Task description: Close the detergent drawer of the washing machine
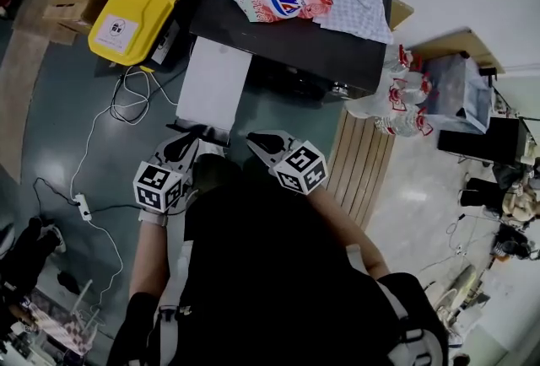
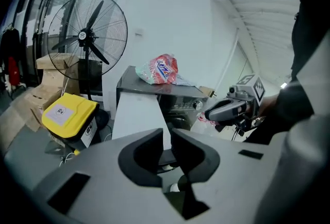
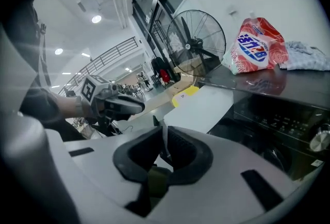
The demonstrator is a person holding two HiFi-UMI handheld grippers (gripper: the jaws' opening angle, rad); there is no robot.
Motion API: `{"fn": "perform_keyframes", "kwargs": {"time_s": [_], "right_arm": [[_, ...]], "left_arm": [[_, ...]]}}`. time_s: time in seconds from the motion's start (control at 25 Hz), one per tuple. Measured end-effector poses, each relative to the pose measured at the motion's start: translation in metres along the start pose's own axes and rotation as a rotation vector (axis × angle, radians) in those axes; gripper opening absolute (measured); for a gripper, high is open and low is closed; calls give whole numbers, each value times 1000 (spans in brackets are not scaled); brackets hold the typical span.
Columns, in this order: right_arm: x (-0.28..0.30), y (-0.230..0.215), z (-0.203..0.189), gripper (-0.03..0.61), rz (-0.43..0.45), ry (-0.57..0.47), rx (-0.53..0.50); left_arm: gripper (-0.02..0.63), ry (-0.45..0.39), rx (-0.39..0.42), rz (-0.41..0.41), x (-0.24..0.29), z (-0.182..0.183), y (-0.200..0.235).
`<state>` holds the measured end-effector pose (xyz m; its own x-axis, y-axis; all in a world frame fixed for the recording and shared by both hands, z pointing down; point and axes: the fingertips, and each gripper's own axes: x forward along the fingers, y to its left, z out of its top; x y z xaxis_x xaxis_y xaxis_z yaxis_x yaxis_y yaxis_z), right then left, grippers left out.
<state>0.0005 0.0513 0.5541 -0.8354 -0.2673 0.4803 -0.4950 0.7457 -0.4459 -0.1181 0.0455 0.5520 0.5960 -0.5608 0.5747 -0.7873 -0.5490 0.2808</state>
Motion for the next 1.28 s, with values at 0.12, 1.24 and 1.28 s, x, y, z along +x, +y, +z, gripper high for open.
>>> {"fn": "perform_keyframes", "kwargs": {"time_s": [0.12, 1.24, 1.28], "right_arm": [[17, 5, -8, 25, -18, 25, 19], [102, 2, -88, 164, -182, 247, 129], [103, 3, -89, 161, -182, 253, 128]], "left_arm": [[87, 56, 9, -24, -3, -17, 22], [225, 434, 317, -312, 36, -108, 115], [225, 443, 323, -321, 37, -109, 114]]}}
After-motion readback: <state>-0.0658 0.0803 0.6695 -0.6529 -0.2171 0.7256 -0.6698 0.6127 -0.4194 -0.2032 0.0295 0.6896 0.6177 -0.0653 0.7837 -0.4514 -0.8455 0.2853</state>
